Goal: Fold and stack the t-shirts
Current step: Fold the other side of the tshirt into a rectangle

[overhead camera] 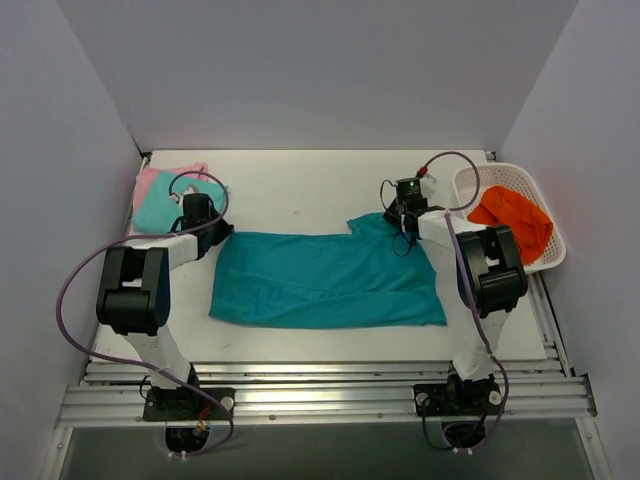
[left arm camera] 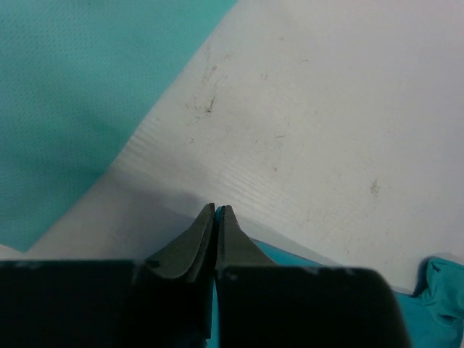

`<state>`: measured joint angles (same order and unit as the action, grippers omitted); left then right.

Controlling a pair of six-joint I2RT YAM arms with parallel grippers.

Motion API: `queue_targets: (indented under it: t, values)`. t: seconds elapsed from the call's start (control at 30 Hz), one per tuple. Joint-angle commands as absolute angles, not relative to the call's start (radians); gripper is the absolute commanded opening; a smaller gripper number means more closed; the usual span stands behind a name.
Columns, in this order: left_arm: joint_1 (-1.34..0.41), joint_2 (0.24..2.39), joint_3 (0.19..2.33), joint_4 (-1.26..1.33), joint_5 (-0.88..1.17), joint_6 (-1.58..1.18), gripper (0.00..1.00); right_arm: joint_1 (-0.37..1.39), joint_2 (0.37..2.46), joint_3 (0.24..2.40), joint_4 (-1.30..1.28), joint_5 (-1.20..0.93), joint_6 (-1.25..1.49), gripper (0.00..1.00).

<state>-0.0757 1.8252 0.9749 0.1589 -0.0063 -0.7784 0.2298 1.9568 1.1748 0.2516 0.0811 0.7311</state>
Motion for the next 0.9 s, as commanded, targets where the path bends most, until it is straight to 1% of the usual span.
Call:
queue_targets:
  t: [0.0, 0.27, 0.43, 0.57, 0.73, 0.87]
  values:
    - [-0.075, 1.727, 1.005, 0.150, -0.023, -0.759, 0.02, 0.225, 1.812, 1.197, 0.184, 0.126, 0.712, 0.00]
    - [-0.084, 1.649, 0.993, 0.120, -0.005, -0.756, 0.02, 0.235, 1.666, 1.134, 0.138, 0.152, 0.709, 0.00]
    - [-0.097, 1.556, 0.917, 0.101, -0.011, -0.758, 0.02, 0.259, 1.537, 1.052, 0.115, 0.172, 0.716, 0.00]
    - [-0.103, 1.415, 0.842, 0.077, -0.023, -0.762, 0.02, 0.290, 1.421, 0.970, 0.077, 0.199, 0.726, 0.00]
    - [-0.121, 1.231, 0.747, 0.014, -0.046, -0.765, 0.02, 0.327, 1.205, 0.842, 0.017, 0.250, 0.745, 0.00]
    - [-0.140, 1.109, 0.662, -0.044, -0.064, -0.769, 0.02, 0.362, 1.028, 0.746, -0.080, 0.287, 0.772, 0.00]
